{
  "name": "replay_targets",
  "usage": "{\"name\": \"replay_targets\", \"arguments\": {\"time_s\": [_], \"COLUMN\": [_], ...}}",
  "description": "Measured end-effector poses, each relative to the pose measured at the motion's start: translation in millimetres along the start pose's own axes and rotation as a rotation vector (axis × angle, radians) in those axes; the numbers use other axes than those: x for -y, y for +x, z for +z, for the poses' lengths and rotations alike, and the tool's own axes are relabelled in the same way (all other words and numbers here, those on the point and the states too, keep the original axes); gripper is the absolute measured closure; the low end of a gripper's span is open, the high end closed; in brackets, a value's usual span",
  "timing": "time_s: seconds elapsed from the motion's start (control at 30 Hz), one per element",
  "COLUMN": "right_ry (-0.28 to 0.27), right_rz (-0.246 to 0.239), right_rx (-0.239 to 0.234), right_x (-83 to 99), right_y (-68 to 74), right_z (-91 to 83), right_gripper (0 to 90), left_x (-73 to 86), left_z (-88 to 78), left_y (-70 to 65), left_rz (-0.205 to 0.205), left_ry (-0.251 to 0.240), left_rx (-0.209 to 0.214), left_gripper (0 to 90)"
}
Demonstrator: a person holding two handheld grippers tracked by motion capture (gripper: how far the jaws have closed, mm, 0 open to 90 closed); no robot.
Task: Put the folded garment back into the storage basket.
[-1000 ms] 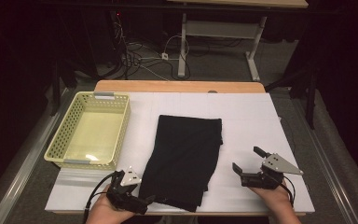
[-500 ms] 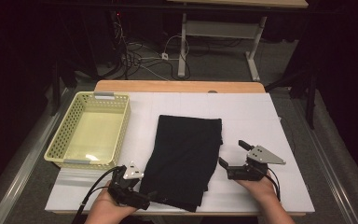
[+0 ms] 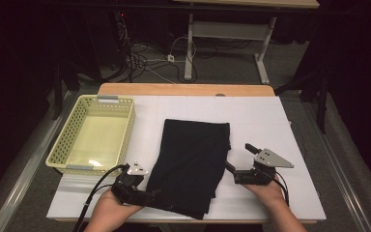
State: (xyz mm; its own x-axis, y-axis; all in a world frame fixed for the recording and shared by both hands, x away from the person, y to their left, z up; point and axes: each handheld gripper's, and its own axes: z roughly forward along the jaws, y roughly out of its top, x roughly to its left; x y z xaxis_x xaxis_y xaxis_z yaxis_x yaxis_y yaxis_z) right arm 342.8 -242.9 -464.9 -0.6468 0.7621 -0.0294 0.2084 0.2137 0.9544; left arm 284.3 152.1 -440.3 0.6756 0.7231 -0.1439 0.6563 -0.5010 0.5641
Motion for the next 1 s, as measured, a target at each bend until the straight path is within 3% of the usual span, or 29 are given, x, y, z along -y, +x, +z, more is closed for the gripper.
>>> {"name": "replay_targets", "arguments": {"time_s": [0.17,0.33,0.4,0.57,0.77,1.0], "right_ry": [0.003,0.012,0.015,0.021,0.036,0.035], "right_rz": [0.005,0.015,0.019,0.002,0.017,0.046], "right_rx": [0.006,0.002,0.005,0.007,0.016,0.026], "right_x": [2.0,5.2,5.9,6.4,6.8,4.8], "right_y": [-0.8,-0.4,-1.1,-1.1,-0.3,-0.9], "right_z": [-3.3,-4.4,-4.2,-2.8,-5.2,-3.3], "right_gripper": [1.4,1.5,1.5,1.7,1.9,2.0], "left_x": [7.6,8.0,5.7,1.4,1.9,1.3], "left_z": [12.6,16.0,17.3,21.6,21.7,21.1], "left_y": [0.9,2.9,2.8,-3.1,-6.0,-10.3], "left_rz": [-0.010,-0.057,-0.048,-0.017,0.017,0.082], "left_ry": [0.098,0.123,0.135,0.138,0.116,0.098], "left_rx": [0.013,0.095,0.115,0.182,0.190,0.161], "left_gripper": [20.1,32.4,34.0,47.7,58.8,70.1]}}
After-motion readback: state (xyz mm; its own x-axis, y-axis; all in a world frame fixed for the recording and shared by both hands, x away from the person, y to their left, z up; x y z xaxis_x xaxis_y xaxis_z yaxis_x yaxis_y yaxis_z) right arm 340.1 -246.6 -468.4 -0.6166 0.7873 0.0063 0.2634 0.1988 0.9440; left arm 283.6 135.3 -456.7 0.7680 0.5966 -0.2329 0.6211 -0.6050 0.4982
